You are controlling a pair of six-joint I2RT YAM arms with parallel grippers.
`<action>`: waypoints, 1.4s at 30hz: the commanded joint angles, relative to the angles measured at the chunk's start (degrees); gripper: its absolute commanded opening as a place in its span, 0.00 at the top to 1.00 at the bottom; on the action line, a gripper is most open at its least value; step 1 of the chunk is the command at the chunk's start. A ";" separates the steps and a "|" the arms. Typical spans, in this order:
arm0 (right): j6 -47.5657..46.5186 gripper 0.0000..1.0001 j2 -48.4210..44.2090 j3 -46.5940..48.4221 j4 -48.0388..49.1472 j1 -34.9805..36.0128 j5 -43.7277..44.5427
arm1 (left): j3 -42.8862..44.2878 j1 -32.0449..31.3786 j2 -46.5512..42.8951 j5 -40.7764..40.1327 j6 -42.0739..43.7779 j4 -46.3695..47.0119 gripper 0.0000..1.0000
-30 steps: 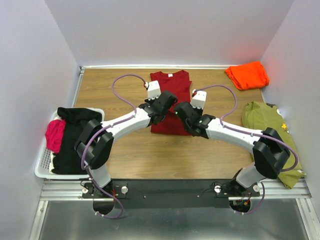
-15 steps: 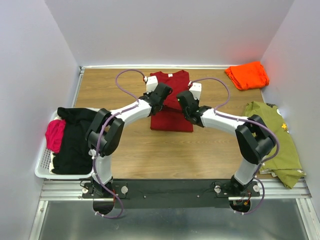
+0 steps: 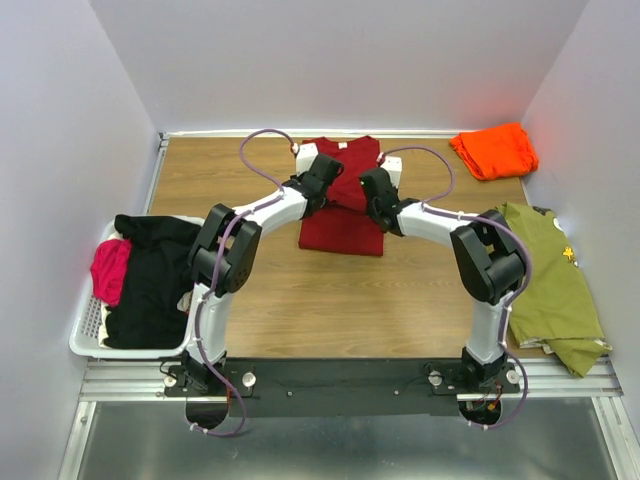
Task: Fold and stack the t-shirts
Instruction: Fold the folded rectangular tshirt in 1/3 of the way
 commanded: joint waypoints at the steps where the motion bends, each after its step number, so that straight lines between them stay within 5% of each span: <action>1: -3.17 0.84 2.79 4.62 0.90 -2.43 -0.38 | 4.12 1.33 1.68 -1.86 2.92 -0.27 0.83; 2: -3.35 0.70 3.14 5.24 0.90 -2.70 -0.55 | 4.47 1.33 1.68 -2.29 3.19 0.08 0.77; 5: -4.49 0.50 3.68 7.96 0.90 -3.58 0.67 | 6.14 1.33 0.98 -3.70 3.89 0.34 0.53; 8: -5.28 0.46 2.97 10.25 0.90 -4.28 1.72 | 6.85 1.33 -0.16 -5.55 4.42 0.69 0.43; 26: 0.16 0.50 -7.66 -5.92 0.38 -0.15 -3.01 | -8.97 -1.65 -10.11 1.13 6.18 2.98 0.53; 42: 0.96 0.53 3.14 1.19 0.38 0.02 -6.53 | 6.05 -1.22 4.83 4.82 6.89 -1.85 0.60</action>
